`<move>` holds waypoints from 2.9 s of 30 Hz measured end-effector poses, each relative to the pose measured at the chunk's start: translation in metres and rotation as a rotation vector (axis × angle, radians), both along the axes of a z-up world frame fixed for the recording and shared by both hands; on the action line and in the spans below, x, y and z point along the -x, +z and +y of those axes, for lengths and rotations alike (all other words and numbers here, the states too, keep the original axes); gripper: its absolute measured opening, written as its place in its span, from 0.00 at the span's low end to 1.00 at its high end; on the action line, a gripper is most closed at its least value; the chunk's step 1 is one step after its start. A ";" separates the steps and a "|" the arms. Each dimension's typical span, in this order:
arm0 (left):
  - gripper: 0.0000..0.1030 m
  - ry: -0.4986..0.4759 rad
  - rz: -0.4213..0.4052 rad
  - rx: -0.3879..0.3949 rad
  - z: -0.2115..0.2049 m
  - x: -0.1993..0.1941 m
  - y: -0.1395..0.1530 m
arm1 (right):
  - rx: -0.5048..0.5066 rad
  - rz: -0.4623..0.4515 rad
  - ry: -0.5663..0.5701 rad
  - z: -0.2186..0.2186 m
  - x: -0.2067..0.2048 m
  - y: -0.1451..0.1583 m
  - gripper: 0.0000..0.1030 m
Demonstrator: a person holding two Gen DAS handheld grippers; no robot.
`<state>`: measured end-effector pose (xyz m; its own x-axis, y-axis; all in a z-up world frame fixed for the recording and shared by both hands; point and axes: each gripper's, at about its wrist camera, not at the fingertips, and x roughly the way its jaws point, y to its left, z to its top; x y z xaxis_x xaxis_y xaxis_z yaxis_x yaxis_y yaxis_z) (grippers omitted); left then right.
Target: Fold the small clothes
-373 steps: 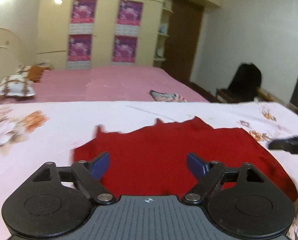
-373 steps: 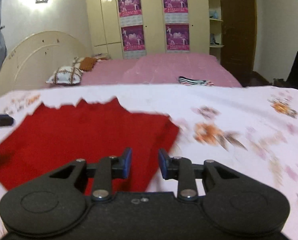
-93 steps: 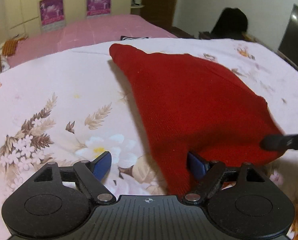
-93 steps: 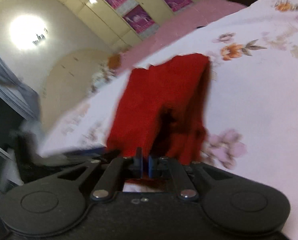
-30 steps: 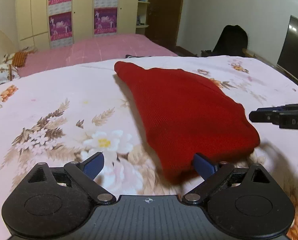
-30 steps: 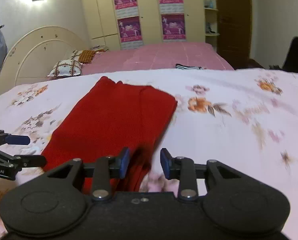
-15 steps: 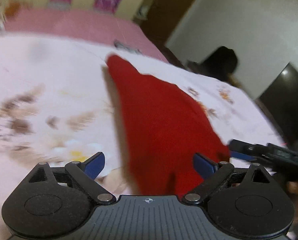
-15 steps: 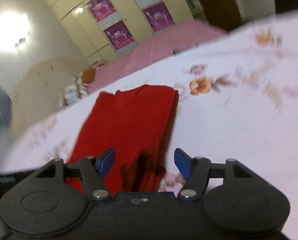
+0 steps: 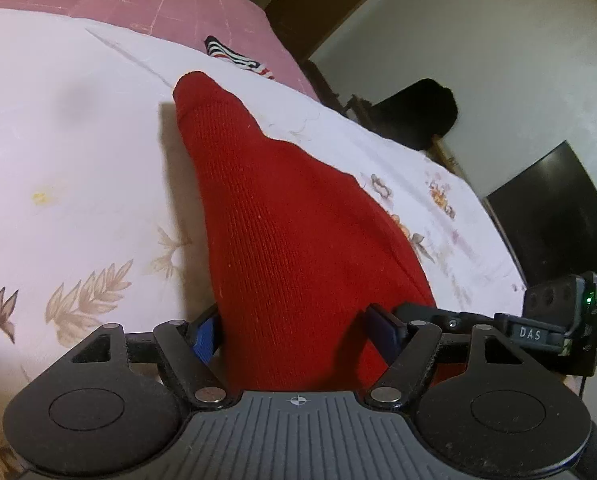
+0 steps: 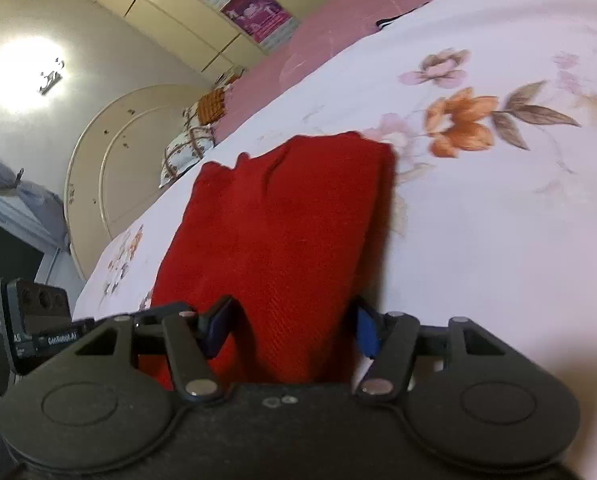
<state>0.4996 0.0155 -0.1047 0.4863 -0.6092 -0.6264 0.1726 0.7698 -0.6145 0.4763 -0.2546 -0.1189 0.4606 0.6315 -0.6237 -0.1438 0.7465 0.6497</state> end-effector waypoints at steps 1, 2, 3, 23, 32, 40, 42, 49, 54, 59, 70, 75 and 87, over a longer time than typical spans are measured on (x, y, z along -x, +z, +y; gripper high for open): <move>0.71 -0.009 0.000 -0.001 0.000 0.001 0.000 | 0.001 -0.002 0.008 0.001 0.000 0.000 0.60; 0.71 -0.017 -0.002 -0.004 0.002 0.001 0.000 | 0.000 -0.002 0.017 0.000 0.000 0.001 0.59; 0.71 -0.025 -0.002 -0.004 0.003 0.001 0.000 | -0.005 0.000 0.022 -0.004 0.000 0.002 0.55; 0.45 -0.074 -0.129 -0.187 -0.025 -0.005 0.019 | 0.131 -0.148 0.026 0.010 0.001 0.011 0.35; 0.42 -0.088 -0.173 -0.212 -0.018 0.010 0.046 | 0.160 -0.192 0.032 0.007 0.009 0.034 0.32; 0.41 -0.071 -0.218 -0.226 0.012 0.035 0.080 | 0.169 -0.260 0.056 0.034 0.022 0.069 0.32; 0.41 -0.053 -0.229 -0.237 0.029 0.045 0.090 | 0.164 -0.280 0.074 0.049 0.024 0.078 0.32; 0.41 0.018 -0.204 -0.302 0.107 0.077 0.104 | 0.132 -0.312 0.130 0.121 0.035 0.080 0.32; 0.41 0.013 -0.139 -0.285 0.167 0.097 0.092 | 0.096 -0.258 0.156 0.174 0.041 0.063 0.32; 0.42 0.065 -0.029 -0.227 0.210 0.110 0.048 | 0.089 -0.165 0.185 0.200 0.043 0.032 0.32; 0.69 0.227 -0.117 -0.273 0.212 0.129 0.037 | 0.079 -0.104 0.105 0.172 0.030 0.014 0.51; 0.69 0.327 -0.104 -0.212 0.225 0.111 0.035 | 0.048 -0.059 0.069 0.166 0.006 0.008 0.39; 0.69 0.286 -0.093 -0.304 0.200 0.121 0.040 | 0.222 -0.201 0.095 0.168 0.016 0.025 0.28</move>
